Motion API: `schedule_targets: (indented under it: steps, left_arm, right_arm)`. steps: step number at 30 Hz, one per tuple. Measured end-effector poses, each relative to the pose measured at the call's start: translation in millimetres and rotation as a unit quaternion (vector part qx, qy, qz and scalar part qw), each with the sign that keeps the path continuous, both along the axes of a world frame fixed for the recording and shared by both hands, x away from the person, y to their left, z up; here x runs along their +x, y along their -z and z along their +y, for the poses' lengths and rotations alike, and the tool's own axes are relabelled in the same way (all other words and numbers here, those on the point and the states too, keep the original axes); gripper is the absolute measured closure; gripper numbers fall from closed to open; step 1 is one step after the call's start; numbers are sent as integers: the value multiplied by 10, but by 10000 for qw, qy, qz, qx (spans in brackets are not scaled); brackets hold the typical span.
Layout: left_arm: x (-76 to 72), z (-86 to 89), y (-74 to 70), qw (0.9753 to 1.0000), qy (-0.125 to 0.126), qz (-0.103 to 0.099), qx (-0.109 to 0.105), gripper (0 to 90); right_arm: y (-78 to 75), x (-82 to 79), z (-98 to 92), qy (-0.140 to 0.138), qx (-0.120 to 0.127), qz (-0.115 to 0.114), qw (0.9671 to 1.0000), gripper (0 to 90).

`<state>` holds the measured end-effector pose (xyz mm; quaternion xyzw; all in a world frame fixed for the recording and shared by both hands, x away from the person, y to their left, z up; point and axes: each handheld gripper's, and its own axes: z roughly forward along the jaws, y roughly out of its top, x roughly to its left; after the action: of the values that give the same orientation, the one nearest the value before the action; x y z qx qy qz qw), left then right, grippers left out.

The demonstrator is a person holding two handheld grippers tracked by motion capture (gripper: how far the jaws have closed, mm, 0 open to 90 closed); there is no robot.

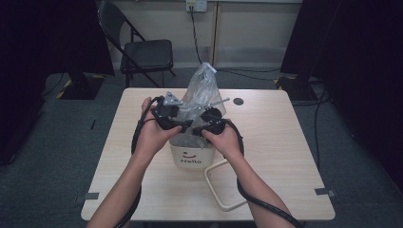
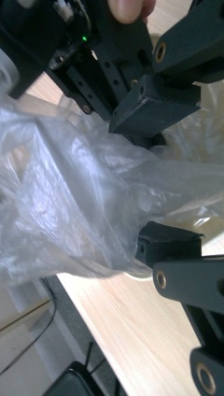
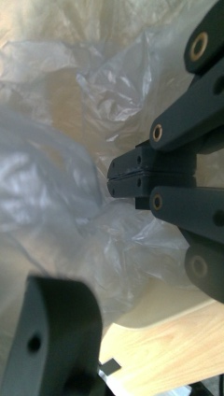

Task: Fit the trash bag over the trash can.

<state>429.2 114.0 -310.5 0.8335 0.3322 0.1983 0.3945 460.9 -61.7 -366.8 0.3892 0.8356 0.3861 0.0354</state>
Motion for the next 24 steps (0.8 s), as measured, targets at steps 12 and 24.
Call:
schedule_targets:
  steps: [12, 24]
  left_arm:
    - [140, 12, 386, 9874, -231, 1550, 205, 891]
    - [162, -40, 515, 9833, -78, 1802, 254, 872]
  right_arm:
    - [-186, -95, -200, 174, 240, -127, 9995, 515]
    - [-326, -107, -274, 419, 780, -359, 9954, 479]
